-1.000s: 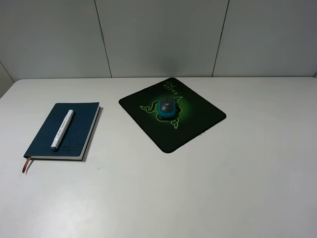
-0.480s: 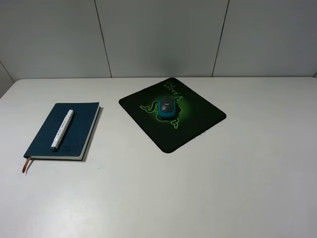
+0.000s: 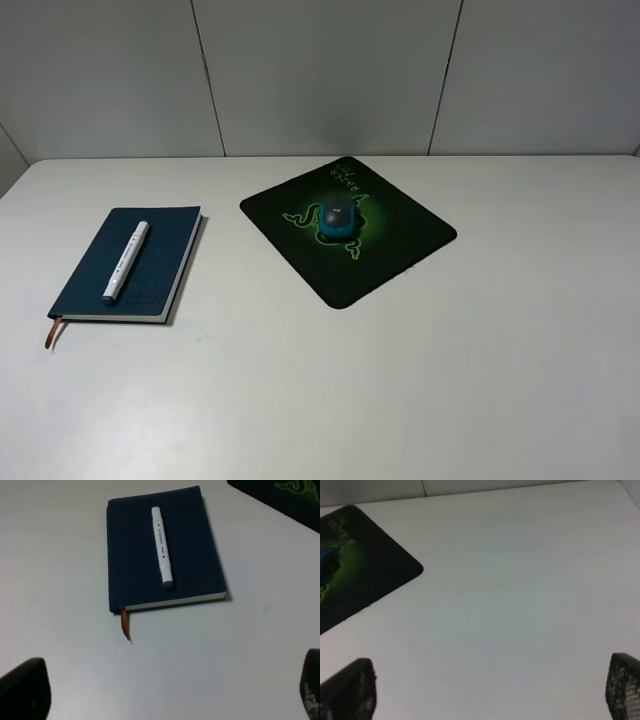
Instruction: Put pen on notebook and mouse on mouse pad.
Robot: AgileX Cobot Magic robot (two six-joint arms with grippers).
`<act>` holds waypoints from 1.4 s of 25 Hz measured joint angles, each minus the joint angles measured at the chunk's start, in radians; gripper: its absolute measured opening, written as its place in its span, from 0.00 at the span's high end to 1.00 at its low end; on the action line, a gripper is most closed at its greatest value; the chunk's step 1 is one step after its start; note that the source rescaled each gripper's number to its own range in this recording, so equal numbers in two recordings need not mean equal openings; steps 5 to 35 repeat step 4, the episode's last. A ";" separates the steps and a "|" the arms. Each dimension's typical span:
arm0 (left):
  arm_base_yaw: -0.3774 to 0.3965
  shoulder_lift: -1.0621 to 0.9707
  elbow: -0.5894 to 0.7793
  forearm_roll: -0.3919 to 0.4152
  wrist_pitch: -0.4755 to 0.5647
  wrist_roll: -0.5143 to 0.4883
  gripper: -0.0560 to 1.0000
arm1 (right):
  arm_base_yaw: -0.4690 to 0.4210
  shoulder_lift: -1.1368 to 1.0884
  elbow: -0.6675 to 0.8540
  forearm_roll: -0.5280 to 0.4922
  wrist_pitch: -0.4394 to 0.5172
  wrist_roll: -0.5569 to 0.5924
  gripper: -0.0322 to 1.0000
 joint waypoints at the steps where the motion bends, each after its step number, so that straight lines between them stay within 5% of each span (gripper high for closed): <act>1: 0.000 0.000 0.000 0.000 0.000 0.000 0.00 | 0.000 0.000 0.000 0.000 0.000 0.000 0.00; 35: 0.000 0.000 0.000 0.000 0.000 0.000 0.00 | 0.000 0.000 0.000 0.000 0.000 0.000 0.00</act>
